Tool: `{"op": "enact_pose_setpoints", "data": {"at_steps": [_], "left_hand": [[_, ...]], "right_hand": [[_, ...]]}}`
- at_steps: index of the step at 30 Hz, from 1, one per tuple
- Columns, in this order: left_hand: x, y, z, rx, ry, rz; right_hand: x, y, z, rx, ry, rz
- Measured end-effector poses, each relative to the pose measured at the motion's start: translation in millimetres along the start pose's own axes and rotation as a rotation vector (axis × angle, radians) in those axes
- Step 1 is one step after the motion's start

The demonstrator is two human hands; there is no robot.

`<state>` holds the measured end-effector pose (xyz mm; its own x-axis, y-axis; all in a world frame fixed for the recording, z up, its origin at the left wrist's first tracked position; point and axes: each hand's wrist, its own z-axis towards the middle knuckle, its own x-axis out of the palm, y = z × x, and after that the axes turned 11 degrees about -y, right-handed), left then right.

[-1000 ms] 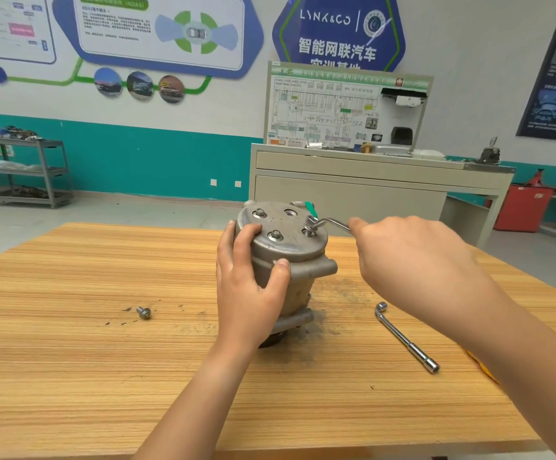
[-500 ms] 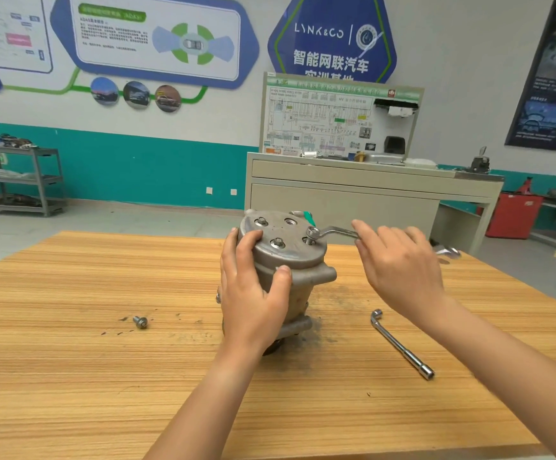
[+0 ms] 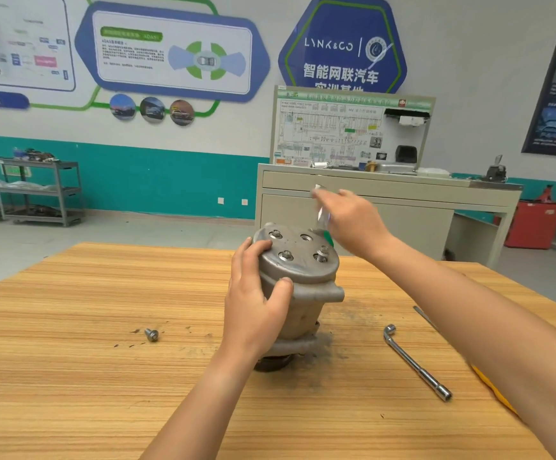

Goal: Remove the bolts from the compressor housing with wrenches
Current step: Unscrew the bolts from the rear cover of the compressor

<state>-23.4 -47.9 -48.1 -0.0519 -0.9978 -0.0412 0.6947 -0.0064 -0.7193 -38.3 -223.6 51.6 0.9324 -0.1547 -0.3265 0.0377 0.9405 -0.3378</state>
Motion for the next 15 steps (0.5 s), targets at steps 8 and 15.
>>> {"op": "enact_pose_setpoints", "data": {"at_steps": [8, 15], "left_hand": [[1, -2, -12, -0.001, -0.059, -0.001], [3, -7, -13, 0.001, -0.087, 0.023]], "right_hand": [[-92, 26, -33, 0.294, 0.297, -0.356], [-119, 61, -47, 0.237, 0.613, -0.427]]}}
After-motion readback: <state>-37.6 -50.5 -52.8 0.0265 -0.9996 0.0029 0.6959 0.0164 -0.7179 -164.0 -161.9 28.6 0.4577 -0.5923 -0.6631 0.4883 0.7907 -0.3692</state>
